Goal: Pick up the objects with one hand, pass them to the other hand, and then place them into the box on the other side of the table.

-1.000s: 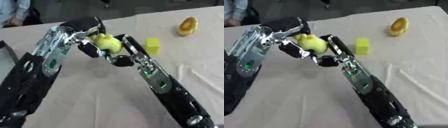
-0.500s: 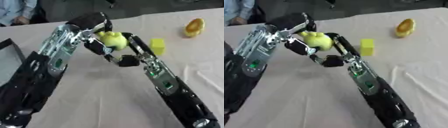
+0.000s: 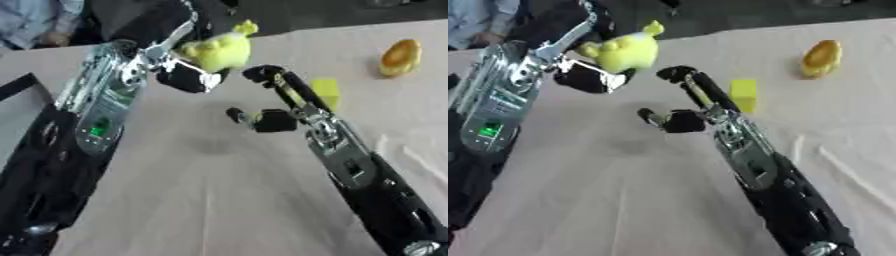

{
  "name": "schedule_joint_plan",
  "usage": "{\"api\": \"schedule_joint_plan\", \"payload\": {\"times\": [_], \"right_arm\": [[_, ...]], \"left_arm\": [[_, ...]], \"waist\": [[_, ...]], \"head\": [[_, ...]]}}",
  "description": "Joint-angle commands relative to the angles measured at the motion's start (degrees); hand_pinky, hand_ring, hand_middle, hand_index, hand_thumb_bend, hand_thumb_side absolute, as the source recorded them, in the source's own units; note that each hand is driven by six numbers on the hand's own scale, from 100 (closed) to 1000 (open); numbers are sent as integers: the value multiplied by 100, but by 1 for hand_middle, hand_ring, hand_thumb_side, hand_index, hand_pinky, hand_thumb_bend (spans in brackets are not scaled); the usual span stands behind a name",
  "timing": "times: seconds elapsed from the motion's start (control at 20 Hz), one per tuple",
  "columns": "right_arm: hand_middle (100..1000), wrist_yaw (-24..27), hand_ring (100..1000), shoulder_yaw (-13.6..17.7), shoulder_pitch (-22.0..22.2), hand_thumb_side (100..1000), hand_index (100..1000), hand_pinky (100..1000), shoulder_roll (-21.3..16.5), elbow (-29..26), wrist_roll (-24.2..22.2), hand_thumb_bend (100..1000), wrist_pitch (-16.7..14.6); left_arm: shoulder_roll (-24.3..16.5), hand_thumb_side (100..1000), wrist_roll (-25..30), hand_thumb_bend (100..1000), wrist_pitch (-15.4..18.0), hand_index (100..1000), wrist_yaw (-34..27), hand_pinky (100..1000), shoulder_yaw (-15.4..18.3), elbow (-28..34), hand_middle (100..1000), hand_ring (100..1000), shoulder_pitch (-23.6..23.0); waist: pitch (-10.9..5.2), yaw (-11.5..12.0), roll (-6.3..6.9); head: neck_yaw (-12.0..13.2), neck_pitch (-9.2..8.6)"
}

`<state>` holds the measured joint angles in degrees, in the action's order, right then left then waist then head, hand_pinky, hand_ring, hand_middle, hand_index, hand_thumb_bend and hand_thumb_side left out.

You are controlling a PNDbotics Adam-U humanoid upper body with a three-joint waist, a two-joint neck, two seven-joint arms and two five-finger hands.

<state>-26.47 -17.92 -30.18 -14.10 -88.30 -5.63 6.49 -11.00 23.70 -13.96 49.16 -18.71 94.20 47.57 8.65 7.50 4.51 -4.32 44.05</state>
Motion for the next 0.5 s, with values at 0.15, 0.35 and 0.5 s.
{"api": "schedule_joint_plan", "payload": {"times": [0.15,0.35,0.5], "right_arm": [[792,117,847,71,-17,352,827,849,-313,-233,7,496,89],[789,282,846,120,39,352,823,849,-523,-380,37,487,169],[787,438,846,168,64,363,822,850,-651,-535,97,459,213]], "left_arm": [[-410,237,-609,299,-579,444,-765,732,491,492,554,627,-34],[-884,243,-798,298,-918,444,-1316,732,823,623,555,625,-157],[-1271,244,-907,298,-1104,445,-1587,733,1031,611,557,626,-295]], "waist": [[-85,25,-87],[-88,47,-98],[-84,52,-107]], "head": [[126,7],[171,7],[236,7]]}}
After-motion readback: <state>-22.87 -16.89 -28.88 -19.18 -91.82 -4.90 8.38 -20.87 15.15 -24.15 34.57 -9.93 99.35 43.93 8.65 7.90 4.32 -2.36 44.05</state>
